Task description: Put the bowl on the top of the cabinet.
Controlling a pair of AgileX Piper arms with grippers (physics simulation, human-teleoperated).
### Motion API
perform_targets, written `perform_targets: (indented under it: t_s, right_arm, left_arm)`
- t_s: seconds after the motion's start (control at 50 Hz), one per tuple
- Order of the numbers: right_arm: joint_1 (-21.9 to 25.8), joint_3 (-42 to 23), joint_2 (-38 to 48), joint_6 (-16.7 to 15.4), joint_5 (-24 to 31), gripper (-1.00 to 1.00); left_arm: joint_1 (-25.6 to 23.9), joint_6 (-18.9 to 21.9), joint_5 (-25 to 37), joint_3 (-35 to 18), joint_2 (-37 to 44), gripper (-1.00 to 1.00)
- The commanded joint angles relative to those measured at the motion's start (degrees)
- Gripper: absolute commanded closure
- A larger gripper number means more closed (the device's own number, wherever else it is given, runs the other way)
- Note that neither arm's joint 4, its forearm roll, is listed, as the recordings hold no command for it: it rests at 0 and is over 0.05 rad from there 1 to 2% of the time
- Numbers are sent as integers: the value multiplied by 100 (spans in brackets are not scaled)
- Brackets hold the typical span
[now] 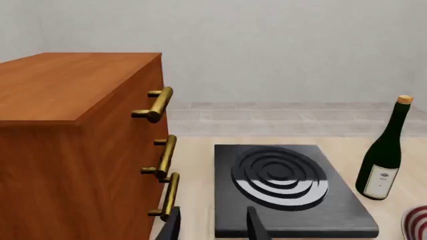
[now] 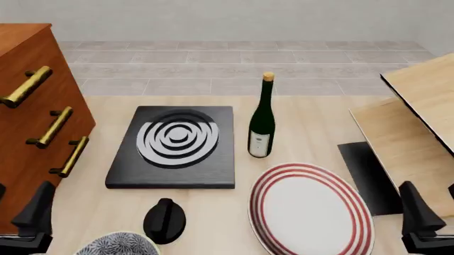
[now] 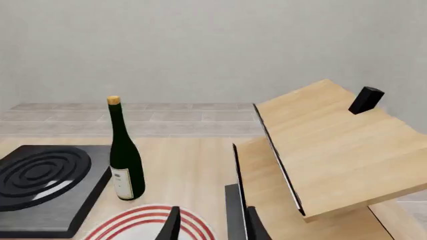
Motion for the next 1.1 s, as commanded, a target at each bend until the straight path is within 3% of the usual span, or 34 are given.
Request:
perform_targets:
  t_s: [0.02, 0.36, 0.5, 0.58, 0.74, 0.9, 1.1]
  right_arm:
    - [1, -8, 80, 0, -66, -100]
    - [3, -9, 82, 1, -67, -100]
    - [3, -9, 79, -1, -66, -100]
    - [3, -9, 78, 0, -66, -100]
    - [2, -9, 81, 1, -67, -100]
    - [2, -9, 81, 2, -66, -100]
    - [3, -9, 81, 0, -66, -100]
  left_arm:
    - [30, 16, -70, -2, 127, -100]
    - [67, 93, 91, 0, -30, -100]
    - [-129, 262, 115, -95, -39, -100]
    - [-163, 291, 436, -316, -9, -100]
    - [-313, 740, 1313, -646, -39, -100]
    - [-340, 888, 1837, -971, -40, -100]
    - [-408, 897, 2942, -1480, -18, -100]
